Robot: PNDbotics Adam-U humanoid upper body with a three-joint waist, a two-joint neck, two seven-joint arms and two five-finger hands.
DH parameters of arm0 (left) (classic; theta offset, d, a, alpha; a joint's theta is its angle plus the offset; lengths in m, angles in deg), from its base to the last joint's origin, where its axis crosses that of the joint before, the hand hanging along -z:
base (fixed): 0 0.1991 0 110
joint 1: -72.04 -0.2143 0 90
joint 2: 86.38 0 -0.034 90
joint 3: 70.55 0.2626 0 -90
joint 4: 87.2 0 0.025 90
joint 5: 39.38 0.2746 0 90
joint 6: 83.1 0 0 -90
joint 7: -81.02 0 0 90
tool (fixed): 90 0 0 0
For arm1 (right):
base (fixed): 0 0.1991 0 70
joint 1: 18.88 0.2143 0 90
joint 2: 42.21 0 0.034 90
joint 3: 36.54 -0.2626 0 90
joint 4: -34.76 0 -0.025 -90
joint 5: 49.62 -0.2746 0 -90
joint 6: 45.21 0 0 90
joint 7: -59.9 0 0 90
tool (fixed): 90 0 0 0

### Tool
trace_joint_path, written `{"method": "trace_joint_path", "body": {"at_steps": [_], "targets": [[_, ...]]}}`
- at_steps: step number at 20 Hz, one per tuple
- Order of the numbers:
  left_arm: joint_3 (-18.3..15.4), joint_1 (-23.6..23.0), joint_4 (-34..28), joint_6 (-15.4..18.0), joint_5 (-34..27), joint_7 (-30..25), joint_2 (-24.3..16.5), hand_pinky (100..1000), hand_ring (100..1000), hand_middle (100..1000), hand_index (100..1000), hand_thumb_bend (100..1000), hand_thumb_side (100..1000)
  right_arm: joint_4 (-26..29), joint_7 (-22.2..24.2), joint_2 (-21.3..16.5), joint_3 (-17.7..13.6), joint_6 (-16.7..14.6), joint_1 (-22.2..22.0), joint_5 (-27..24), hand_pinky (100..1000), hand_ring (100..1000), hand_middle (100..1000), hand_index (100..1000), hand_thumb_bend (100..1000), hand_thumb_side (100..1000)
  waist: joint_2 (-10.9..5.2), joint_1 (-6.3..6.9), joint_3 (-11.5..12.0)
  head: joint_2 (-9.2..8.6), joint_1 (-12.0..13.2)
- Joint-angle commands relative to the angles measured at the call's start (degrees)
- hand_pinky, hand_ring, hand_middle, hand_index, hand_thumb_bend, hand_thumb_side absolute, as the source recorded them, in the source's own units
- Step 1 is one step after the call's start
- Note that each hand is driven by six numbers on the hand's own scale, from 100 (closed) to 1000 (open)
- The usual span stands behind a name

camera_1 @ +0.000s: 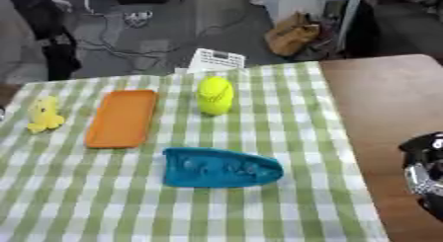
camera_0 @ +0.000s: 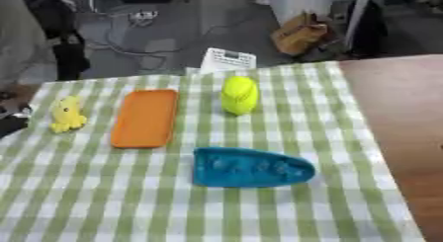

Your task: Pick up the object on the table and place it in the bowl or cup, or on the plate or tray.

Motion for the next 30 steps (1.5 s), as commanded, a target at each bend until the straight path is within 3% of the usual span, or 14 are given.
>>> {"method": "trace_joint_path", "body": {"at_steps": [1,6,13,24,27,30], "targets": [[-0.82,1.92,3.17,1.96,2.9,2.94,-0.91,729,777,866,930,100,591,1.36,-0.21,-0.54,-0.34,-0.11,0.62,-0.26,378,540,638,702,100,603,-0.05,0.88,-0.09,-0.79,0.16],[-3.91,3.12,3.41,2.87,7.38,7.11,1.06,720,734,826,902,100,744,1.36,-0.26,-0.17,-0.35,-0.16,0.82,-0.28,377,539,638,702,100,604,0.69,1.0,-1.06,-1.0,0.15],[-7.91,3.73,0.33,3.43,12.2,7.64,2.07,722,731,823,897,100,751,1.36,-0.31,0.0,-0.36,-0.15,0.89,-0.26,376,539,638,702,100,605,1.11,1.14,-1.49,-1.02,0.09],[-8.68,3.86,-0.92,2.78,14.43,6.69,2.25,727,740,830,901,100,768,1.36,-0.23,-0.04,-0.39,-0.15,0.88,-0.23,377,540,637,702,100,603,0.96,0.87,-1.73,-1.47,-0.16],[-8.78,4.14,-1.47,2.92,15.2,6.82,2.15,730,742,833,904,100,827,1.36,-0.19,-0.02,-0.36,-0.16,0.95,-0.23,376,540,637,702,100,604,1.1,1.05,-2.06,-1.56,-0.09],[-9.0,4.22,-1.62,2.94,15.76,7.08,2.04,733,742,834,906,194,853,1.36,-0.18,-0.01,-0.36,-0.17,1.01,-0.24,376,540,637,702,100,604,1.16,1.19,-2.29,-1.7,-0.12]]}}
